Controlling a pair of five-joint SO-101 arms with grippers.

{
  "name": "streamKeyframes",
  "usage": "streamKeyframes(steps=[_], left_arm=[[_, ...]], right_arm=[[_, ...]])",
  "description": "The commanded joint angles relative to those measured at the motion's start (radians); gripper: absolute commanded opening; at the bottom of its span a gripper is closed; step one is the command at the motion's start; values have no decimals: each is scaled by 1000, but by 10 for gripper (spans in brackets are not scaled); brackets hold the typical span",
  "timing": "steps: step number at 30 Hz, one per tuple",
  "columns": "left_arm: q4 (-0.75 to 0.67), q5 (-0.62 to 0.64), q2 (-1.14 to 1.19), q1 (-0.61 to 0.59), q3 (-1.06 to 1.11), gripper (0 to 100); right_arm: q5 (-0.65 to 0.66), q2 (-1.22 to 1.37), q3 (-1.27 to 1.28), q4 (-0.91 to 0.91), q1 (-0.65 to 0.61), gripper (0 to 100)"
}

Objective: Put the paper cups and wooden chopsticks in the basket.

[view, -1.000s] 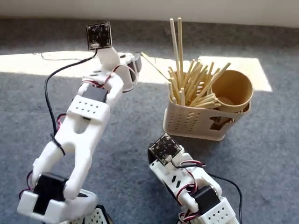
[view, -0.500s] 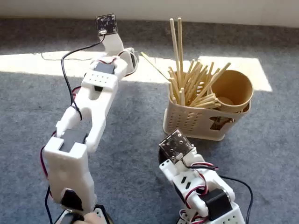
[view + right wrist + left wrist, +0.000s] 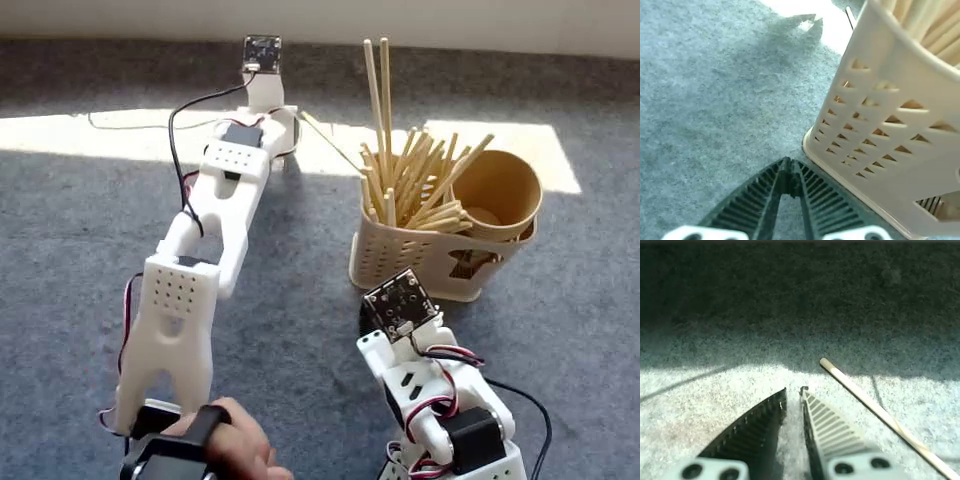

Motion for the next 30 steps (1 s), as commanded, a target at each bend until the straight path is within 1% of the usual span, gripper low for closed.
streamKeyframes(steps=[1,7,13,19,22,25,27,30], left_arm=[[2,-25,65,13,-226,56],[2,-23,254,42,-504,56],[2,-26,386,51,-676,56],[2,-91,430,51,-687,56],[6,-87,452,50,-688,53],[6,-84,455,45,-694,53],[6,-83,455,44,-694,53],[2,-83,458,36,-694,53]], right_arm=[[8,-5,-35,-4,12,6],[8,-5,-35,-4,8,6],[8,-5,-35,-5,7,6],[8,-5,-30,-42,7,6],[5,-5,-35,-36,5,6],[2,-7,-41,19,1,6],[2,-7,-42,47,-35,6],[0,-7,-33,39,-85,6]])
